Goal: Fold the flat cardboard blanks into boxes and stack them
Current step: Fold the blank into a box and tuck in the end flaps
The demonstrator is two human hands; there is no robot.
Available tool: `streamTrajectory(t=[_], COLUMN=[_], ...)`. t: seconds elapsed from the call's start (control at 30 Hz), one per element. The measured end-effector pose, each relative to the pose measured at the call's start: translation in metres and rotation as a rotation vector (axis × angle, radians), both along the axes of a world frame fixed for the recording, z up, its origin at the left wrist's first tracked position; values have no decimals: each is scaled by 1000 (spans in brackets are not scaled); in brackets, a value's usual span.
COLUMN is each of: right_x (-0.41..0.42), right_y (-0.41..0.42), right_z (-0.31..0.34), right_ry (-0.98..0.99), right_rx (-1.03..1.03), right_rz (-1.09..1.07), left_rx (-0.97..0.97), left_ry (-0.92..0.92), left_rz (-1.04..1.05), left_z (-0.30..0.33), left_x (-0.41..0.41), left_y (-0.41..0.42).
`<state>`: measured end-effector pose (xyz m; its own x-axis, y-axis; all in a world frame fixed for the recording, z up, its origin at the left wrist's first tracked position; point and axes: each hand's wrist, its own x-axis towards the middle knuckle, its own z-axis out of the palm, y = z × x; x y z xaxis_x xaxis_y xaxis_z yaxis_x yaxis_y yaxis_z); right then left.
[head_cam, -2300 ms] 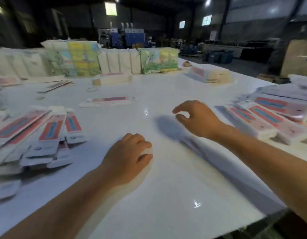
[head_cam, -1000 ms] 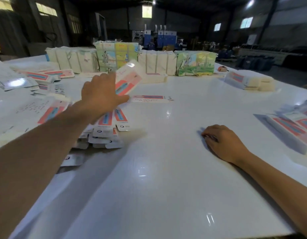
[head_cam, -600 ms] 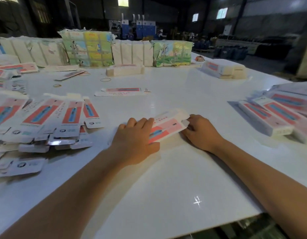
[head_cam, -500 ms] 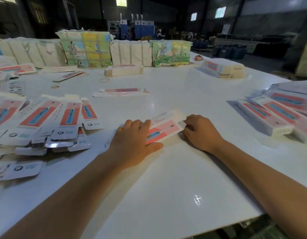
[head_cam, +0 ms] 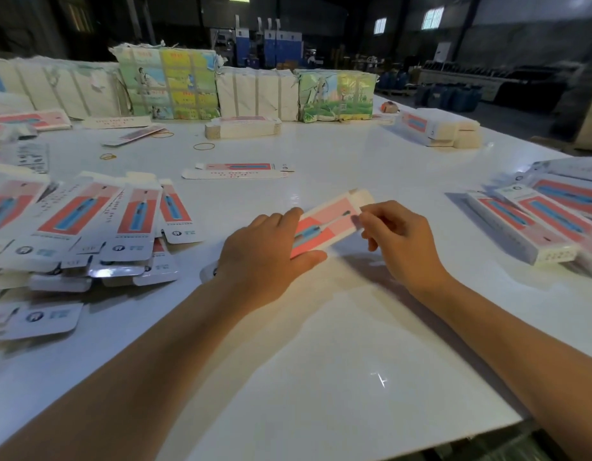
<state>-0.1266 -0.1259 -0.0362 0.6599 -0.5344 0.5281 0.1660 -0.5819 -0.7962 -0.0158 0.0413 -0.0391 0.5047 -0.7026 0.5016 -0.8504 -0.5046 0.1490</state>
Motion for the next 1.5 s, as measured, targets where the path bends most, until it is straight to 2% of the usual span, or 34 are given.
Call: streamTrajectory(t=[0.13, 0.27, 0.5, 0.53, 0.63, 0.67, 0.7, 0.73, 0.8, 0.83, 0.87, 0.9, 0.97, 1.0, 1.03, 1.07, 1.2, 1.27, 1.37, 1.5], right_x=[1, 1, 1, 1, -2, -1, 0, 1, 0, 0, 0, 0, 0, 1, 2, 3, 4, 2, 2, 3], right_y=[-2, -2, -9, -11, -18, -19, -20, -22, -23, -21, -18, -13, -2, 1, 6, 7, 2, -1, -6, -9], right_z=[0, 0, 0, -2, -3, -4, -5, -4, 3, 6, 5, 4, -3, -7, -9, -10, 2, 7, 7, 6], right_ry=[31, 89, 153, 162, 132, 108, 109, 129, 143, 135, 138, 140, 150, 166, 174, 172, 2, -36, -50, -50], right_rx=[149, 47, 113, 63, -345, -379, -294, -86, 510, 709, 709, 563, 14, -185, -271, -260, 254, 431, 608, 693], right_rz=[43, -2, 96, 81, -157, -213, -218, -142, 157, 286, 303, 243, 27, -37, -55, -34, 150, 207, 283, 331], left_rx=[54, 89, 71, 75, 67, 53, 39, 25, 9, 12, 22, 34, 51, 57, 61, 62, 49, 38, 39, 41], left_ry=[-65, -120, -132, -140, -119, -95, -73, -60, -52, -58, -72, -92, -141, -158, -163, -158, -166, -166, -159, -153], left_rz=[-21, -7, -75, -79, -85, -86, -84, -79, -68, -65, -62, -54, -22, -4, 8, 12, 13, -2, -18, -28], left_z=[1, 0, 1, 1, 1, 1, 2, 3, 3, 3, 2, 1, -1, -1, -1, -1, 1, 2, 2, 0], left_x=[-2, -4, -6, -6, -7, -8, -8, -8, -10, -12, -15, -17, -19, -20, -20, -20, -21, -20, -20, -17], left_y=[-2, -4, 0, 0, 0, 0, 1, 1, 0, -1, -3, -6, -9, -9, -10, -10, -7, -6, -6, -5])
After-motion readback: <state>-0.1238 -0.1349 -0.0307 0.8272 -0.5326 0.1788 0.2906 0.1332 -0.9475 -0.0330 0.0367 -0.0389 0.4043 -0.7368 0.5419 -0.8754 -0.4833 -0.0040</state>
